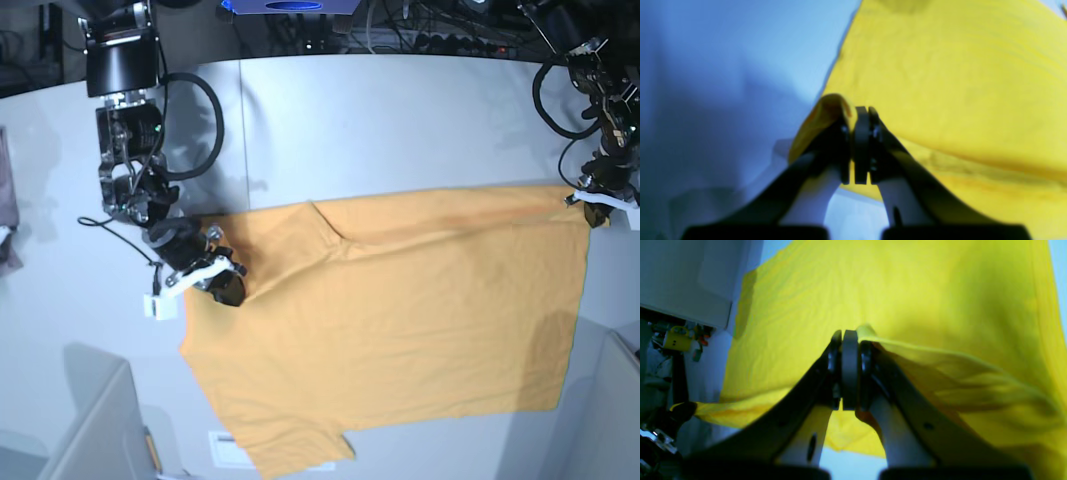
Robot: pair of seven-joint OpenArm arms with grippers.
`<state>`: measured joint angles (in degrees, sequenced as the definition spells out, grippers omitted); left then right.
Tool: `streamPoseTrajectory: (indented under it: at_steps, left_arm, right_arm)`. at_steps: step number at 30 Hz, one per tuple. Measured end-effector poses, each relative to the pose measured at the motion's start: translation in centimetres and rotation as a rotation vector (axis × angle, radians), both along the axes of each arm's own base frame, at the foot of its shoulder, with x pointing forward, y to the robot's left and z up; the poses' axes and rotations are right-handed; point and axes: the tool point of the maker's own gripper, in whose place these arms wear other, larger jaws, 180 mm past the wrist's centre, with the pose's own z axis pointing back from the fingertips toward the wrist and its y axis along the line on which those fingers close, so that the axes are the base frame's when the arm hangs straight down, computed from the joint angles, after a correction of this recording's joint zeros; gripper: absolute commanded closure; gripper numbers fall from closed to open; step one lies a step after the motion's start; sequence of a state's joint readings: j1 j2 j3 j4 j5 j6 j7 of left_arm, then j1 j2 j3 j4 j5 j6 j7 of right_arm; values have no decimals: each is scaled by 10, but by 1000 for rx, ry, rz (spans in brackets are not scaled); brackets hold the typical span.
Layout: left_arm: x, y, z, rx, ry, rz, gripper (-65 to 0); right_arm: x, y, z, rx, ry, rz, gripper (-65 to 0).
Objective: Fold the T-shirt properly
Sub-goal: 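Lift the shoulder corners and drag the shirt toward the robot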
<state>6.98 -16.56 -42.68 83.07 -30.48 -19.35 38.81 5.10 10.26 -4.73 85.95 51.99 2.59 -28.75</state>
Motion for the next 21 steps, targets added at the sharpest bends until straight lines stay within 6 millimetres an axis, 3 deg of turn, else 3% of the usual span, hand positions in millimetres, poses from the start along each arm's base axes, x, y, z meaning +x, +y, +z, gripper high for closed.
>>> streamPoseTrajectory:
  at_steps: [6,10,16,21]
  left_arm:
    - [12,-2,5,-11,-26,-1,0]
    - [16,0,-2,-38,-22,12,0]
    - [20,4,-5,-48,-19,21,0]
    - [25,11,-5,-57,-17,30,0]
  right_arm:
    - [6,-3,-4,-6,12,-6,0]
    - [12,-5,-3,-7,10,-12,0]
    - [14,-10,-17,-12,52,-23,0]
    - [23,-8,-8,-8,28,-21,0]
